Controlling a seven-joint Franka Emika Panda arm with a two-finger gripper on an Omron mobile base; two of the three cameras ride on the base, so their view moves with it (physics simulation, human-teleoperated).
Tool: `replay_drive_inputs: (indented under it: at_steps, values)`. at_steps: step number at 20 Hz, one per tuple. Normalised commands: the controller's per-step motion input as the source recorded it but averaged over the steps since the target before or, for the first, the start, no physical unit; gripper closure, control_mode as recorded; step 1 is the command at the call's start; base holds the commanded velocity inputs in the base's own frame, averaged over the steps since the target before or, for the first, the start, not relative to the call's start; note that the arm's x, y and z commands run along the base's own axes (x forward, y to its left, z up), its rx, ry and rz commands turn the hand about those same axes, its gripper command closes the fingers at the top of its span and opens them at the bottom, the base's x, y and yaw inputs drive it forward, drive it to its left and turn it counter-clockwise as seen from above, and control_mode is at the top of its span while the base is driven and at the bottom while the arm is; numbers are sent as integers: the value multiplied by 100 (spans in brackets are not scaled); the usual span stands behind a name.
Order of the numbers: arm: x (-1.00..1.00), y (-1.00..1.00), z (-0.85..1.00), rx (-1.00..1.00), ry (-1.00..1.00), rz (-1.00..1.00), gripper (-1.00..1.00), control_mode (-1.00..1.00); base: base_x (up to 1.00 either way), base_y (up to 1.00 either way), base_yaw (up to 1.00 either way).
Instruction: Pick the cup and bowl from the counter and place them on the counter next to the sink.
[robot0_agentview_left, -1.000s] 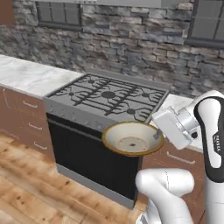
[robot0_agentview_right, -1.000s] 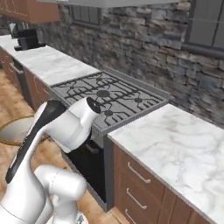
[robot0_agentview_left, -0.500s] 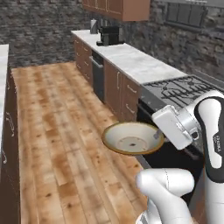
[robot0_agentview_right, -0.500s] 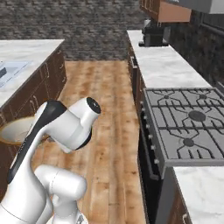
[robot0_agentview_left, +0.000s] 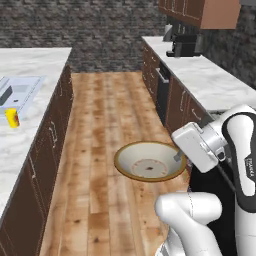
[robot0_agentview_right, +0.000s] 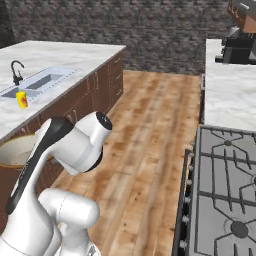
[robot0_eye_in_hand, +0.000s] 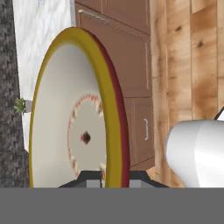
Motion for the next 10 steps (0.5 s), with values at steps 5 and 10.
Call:
replay_drive_inputs:
  at_steps: [5,10]
  values:
    - [0,0,0,0,0,0,100,100,100,-65,5]
    - [0,0,0,0,0,0,100,100,100,-17,-15]
